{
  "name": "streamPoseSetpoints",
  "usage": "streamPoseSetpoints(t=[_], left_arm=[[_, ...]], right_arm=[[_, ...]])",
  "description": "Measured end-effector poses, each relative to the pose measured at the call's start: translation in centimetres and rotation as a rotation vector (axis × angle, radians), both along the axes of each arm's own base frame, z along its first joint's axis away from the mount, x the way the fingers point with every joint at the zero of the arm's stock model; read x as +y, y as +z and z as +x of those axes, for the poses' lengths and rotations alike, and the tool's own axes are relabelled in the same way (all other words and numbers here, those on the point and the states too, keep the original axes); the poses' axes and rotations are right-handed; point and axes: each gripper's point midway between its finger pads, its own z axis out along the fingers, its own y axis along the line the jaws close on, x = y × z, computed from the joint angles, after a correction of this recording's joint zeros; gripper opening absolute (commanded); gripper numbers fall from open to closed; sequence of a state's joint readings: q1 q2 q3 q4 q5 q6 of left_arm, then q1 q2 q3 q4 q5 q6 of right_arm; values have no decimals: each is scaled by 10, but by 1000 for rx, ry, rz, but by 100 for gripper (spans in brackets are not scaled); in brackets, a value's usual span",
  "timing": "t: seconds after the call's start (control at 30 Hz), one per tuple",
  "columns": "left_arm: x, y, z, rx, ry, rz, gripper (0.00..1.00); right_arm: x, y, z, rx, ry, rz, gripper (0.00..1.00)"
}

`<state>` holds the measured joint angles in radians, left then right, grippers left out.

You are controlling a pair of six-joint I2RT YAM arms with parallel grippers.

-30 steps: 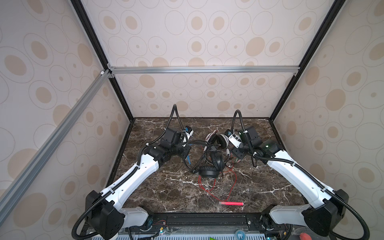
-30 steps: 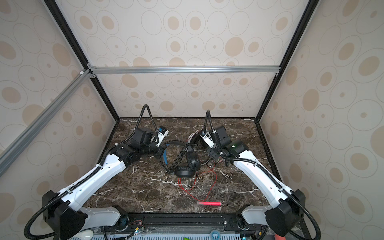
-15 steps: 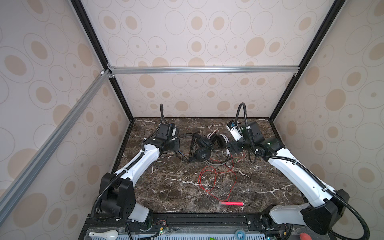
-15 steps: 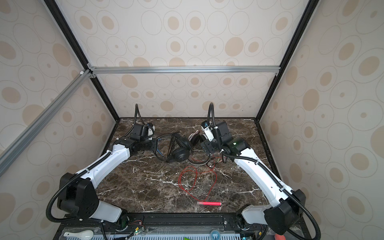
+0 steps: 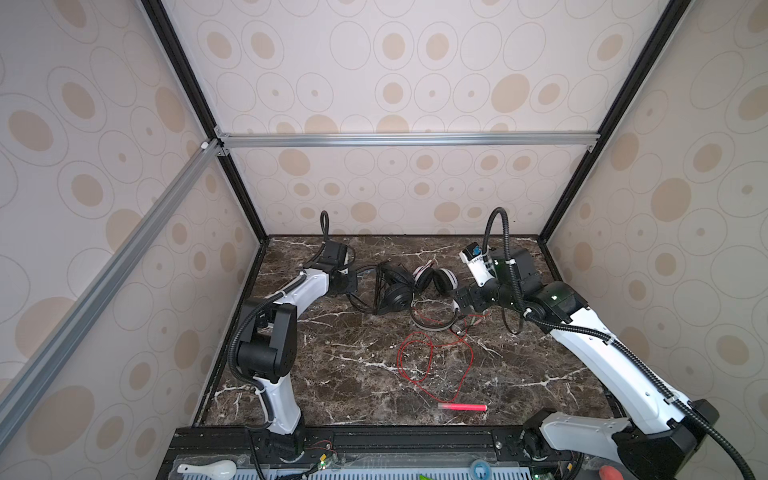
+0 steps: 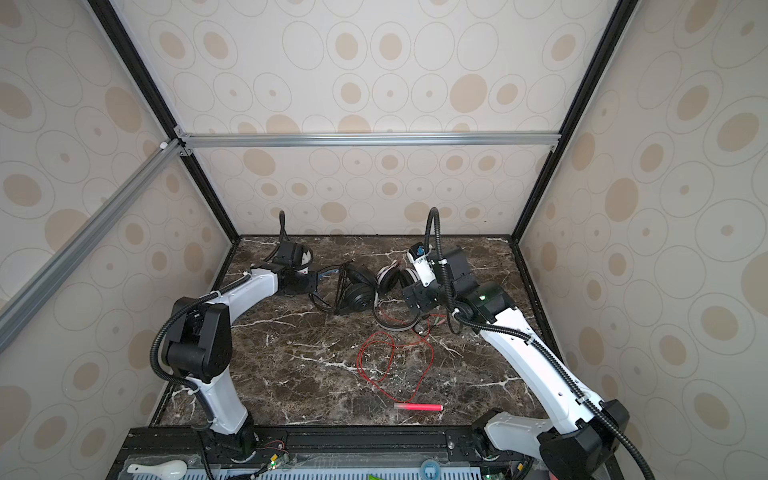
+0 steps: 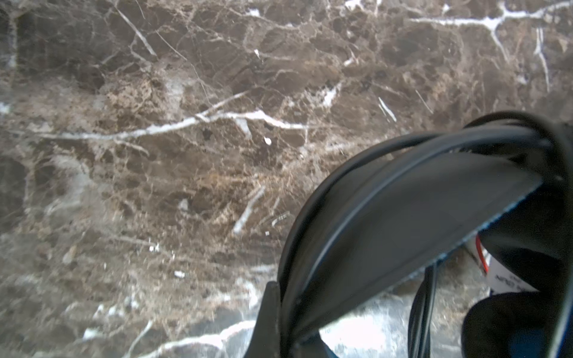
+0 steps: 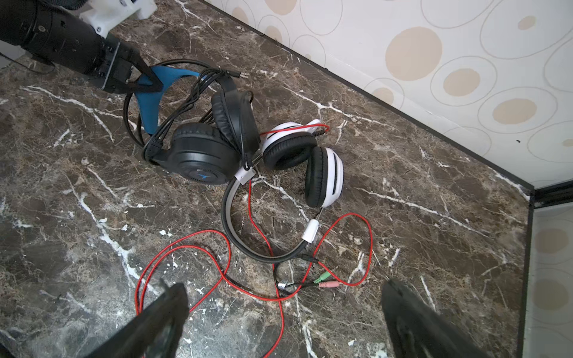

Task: Wrap the headphones
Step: 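Lower the black headset onto the table far side with the left gripper and release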

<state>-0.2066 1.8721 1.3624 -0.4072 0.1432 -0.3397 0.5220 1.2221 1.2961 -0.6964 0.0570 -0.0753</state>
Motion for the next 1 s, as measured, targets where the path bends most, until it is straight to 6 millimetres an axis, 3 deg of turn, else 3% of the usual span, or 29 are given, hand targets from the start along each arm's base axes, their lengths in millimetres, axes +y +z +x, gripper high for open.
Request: streamPoseSetpoints(t=[0.23,0.6,0.87,1.0], left_arm=[[10,-15,45,-6,0,-5,0],[42,-33,58,35,27,-4,0],[51,-35,97,18,11,7,1],[50,-42,105,33,-4,8,5]], right_arm=[[5,-3,20,25,-20,-42,100],[12,-2,31,26,9,-75,100],[9,-4,33,25,3,-101,100],[7,-2,34,16,-4,-113,100]])
